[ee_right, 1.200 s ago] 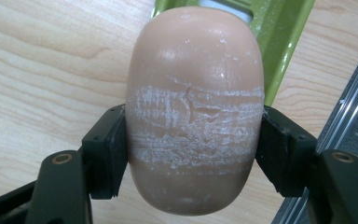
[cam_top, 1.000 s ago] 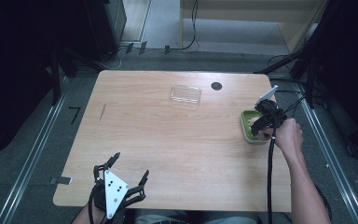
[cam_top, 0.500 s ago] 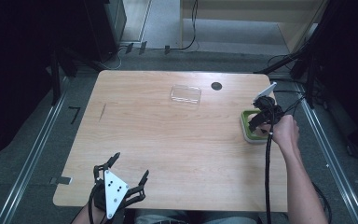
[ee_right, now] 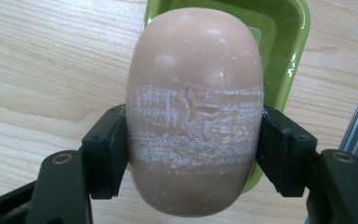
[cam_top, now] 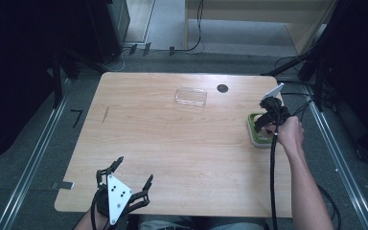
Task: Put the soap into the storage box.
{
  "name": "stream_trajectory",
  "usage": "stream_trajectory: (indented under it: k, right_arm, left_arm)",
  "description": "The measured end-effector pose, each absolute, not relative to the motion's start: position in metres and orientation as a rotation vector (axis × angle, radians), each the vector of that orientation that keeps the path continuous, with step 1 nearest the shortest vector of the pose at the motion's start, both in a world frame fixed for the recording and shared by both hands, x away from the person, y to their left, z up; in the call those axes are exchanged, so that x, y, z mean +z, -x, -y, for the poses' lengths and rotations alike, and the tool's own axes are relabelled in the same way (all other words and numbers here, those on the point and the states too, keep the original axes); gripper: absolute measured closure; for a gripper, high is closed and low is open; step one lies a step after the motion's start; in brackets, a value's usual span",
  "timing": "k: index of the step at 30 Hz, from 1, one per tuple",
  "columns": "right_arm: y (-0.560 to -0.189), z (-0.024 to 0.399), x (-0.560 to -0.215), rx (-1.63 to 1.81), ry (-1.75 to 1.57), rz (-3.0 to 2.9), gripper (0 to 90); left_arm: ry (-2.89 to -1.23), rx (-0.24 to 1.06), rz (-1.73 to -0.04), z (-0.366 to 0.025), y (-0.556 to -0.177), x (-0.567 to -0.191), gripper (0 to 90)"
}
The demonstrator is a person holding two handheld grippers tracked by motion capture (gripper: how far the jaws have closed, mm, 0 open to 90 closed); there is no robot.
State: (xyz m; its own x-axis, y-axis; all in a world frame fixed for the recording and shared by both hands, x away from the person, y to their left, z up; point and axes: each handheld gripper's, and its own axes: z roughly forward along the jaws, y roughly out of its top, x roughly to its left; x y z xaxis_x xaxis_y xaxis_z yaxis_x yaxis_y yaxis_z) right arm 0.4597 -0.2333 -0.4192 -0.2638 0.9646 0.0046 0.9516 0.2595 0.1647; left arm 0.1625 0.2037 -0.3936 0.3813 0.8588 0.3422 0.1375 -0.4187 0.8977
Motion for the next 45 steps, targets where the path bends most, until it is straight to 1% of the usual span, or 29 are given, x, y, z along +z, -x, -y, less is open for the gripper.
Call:
stream_trajectory:
  k: [28, 45]
  right_arm:
    - [-0.477, 0.239, -0.442, 0.181, -1.944, -2.379, 33.3]
    - [-0.478, 0.240, -0.447, 0.180, -1.982, -2.363, 33.2]
  left_arm:
    - [-1.813, 1.095, -0.865, -0.203, -0.162, -0.394, 9.9]
    - [-1.813, 1.097, -0.862, -0.203, -0.162, -0.394, 9.9]
